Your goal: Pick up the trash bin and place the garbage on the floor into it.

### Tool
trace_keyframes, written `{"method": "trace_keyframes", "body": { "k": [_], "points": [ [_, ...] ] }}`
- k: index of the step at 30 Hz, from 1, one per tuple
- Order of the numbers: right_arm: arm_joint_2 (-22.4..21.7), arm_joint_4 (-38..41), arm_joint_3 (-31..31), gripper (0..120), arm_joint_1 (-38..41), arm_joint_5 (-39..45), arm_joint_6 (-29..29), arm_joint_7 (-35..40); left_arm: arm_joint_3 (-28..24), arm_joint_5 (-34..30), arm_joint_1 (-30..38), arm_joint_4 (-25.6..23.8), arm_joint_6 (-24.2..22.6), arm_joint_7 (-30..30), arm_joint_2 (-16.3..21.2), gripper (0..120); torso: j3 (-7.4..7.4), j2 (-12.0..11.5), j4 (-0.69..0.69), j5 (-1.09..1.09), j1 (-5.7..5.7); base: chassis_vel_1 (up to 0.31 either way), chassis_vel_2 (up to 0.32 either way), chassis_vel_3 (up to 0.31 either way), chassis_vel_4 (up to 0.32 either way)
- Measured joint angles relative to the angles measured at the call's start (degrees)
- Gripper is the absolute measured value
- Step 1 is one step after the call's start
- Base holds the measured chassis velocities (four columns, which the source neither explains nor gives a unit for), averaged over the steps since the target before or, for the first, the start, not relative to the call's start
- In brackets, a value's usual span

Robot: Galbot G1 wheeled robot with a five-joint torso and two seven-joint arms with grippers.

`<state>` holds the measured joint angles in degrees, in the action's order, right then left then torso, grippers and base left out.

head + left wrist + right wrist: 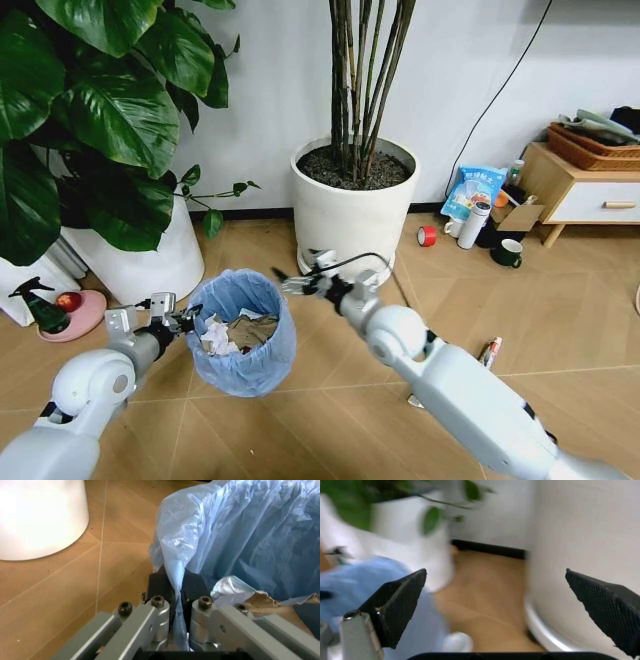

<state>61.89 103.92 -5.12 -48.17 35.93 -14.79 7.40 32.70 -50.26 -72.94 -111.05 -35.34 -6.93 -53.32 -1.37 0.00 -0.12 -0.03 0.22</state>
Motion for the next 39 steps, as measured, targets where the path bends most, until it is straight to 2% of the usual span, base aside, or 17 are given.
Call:
{"method": "trace_keyframes", "body": {
  "k": [2, 6, 8, 11, 17, 20, 25, 30, 39],
  "points": [
    [-0.31, 0.06, 2.02, 100, -2.15, -0.27, -0.35, 0.82, 0.17, 0.0, -0.16, -0.19, 0.01, 0.04, 0.08, 0, 0.0, 0.01, -0.02, -0.01, 0.0, 0.0, 0.0, 0.0, 0.0],
    [-0.09, -2.17, 10.47, 100, -10.17, -3.51, -0.42, 1.97, 0.63, -0.06, -0.55, -0.62, 0.07, 0.65, 0.46, 0, 0.0, 0.01, -0.02, 0.0, 0.0, 0.0, 0.0, 0.0, 0.0],
    [0.21, -2.89, 12.09, 100, -11.74, -4.21, -0.23, 1.97, 0.72, -0.06, -0.59, -0.66, 0.09, 0.78, 0.5, 0, 0.0, 0.0, -0.01, 0.01, 0.0, 0.0, 0.0, 0.0, 0.0],
    [2.2, -5.82, 18.81, 100, -18.22, -6.95, 1.07, 2.0, 0.94, -0.06, -0.7, -0.73, 0.29, 1.02, 0.65, 0, 0.01, 0.01, -0.01, 0.0, 0.0, 0.0, 0.0, 0.0, 0.0],
    [5.96, -9.86, 25.14, 100, -25.13, -8.35, 2.11, 3.57, 2.05, -0.01, -1.82, -1.18, 0.62, 1.25, 0.68, 0, 0.01, 0.01, -0.04, -0.02, 0.0, 0.0, 0.0, 0.0, 0.0],
    [8.0, -14.37, 26.59, 100, -26.62, -8.87, 3.15, 3.83, 2.88, 0.03, -3.01, -2.07, 0.72, 0.93, 0.57, 0, 0.0, 0.01, 0.0, 0.02, 0.0, 0.0, 0.0, 0.0, 0.0],
    [10.1, -19.75, 27.49, 100, -26.69, -8.9, 4.4, 5.87, 2.72, -0.04, -3.06, -2.67, 0.79, 0.19, 0.4, 0, 0.0, 0.01, -0.01, 0.02, 0.0, 0.0, 0.0, 0.0, 0.0],
    [10.69, -21.19, 27.95, 100, -26.67, -8.65, 4.56, 6.48, 2.55, -0.06, -3.05, -2.67, 0.79, 0.06, 0.41, 0, 0.0, 0.01, -0.01, -0.01, 0.0, 0.0, 0.0, 0.0, 0.0],
    [12.64, -29.58, 28.01, 98, -24.2, -7.95, 6.42, 4.33, 2.16, -0.09, -2.87, -2.45, 0.79, 0.09, 0.59, 0, 0.0, 0.0, -0.01, -0.01, 0.0, 0.0, 0.0, 0.0, 0.0]
  ]
}}
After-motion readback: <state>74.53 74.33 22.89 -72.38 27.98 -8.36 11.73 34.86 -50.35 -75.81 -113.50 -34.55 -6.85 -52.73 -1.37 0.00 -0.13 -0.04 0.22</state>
